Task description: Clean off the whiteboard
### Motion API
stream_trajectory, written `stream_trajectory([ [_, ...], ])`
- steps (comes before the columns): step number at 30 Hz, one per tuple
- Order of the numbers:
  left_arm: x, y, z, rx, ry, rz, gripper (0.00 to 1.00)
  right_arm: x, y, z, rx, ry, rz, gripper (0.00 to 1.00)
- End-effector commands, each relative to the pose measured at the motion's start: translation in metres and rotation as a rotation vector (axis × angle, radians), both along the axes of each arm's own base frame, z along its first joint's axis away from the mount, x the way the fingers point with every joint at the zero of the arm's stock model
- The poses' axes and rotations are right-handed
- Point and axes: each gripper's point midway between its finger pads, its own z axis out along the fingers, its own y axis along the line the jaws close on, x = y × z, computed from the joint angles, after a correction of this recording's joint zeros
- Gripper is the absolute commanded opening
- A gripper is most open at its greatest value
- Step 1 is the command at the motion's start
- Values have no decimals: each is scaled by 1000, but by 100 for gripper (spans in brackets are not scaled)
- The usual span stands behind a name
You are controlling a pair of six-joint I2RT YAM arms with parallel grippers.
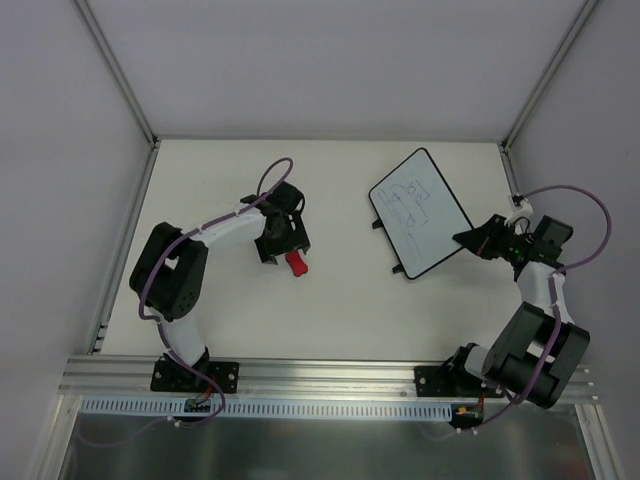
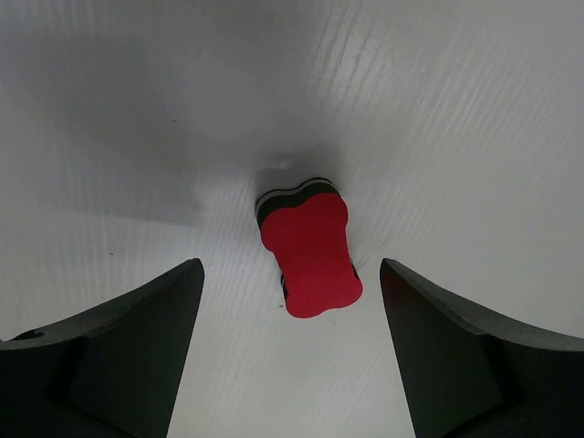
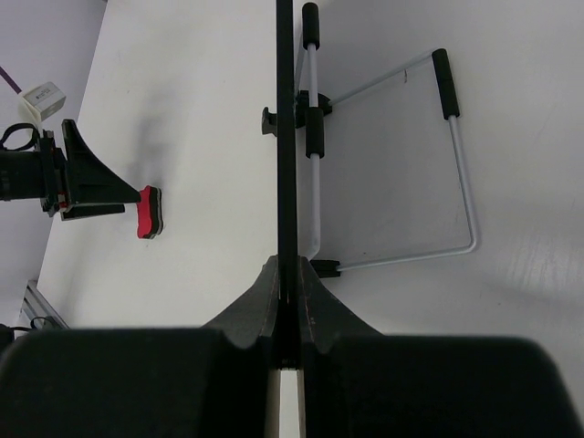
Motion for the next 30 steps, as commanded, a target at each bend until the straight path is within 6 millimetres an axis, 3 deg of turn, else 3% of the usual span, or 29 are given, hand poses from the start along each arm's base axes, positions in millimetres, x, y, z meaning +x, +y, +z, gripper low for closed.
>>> stream_trajectory([
  [1, 3, -12, 0, -10, -3, 78, 77, -27, 13, -49, -24, 168, 14, 0],
  [6, 3, -20, -7, 4, 2, 72, 73, -27, 13, -49, -22, 167, 10, 0],
  [17, 2, -16, -19, 37, 21, 67, 50, -26, 11, -50, -31, 169, -6, 0],
  [19, 2, -15, -21, 44, 24, 65, 45, -27, 11, -50, -34, 171, -10, 0],
  [26, 8, -14, -21, 70, 3, 27, 12, -26, 13, -50, -28, 165, 7, 0],
  [28, 15, -15, -12, 77, -32, -8, 1, -27, 21, -50, -10, 175, 45, 0],
  [30, 28, -17, 0, 87, -87, -39, 0, -25, 28, -47, -14, 168, 95, 0],
])
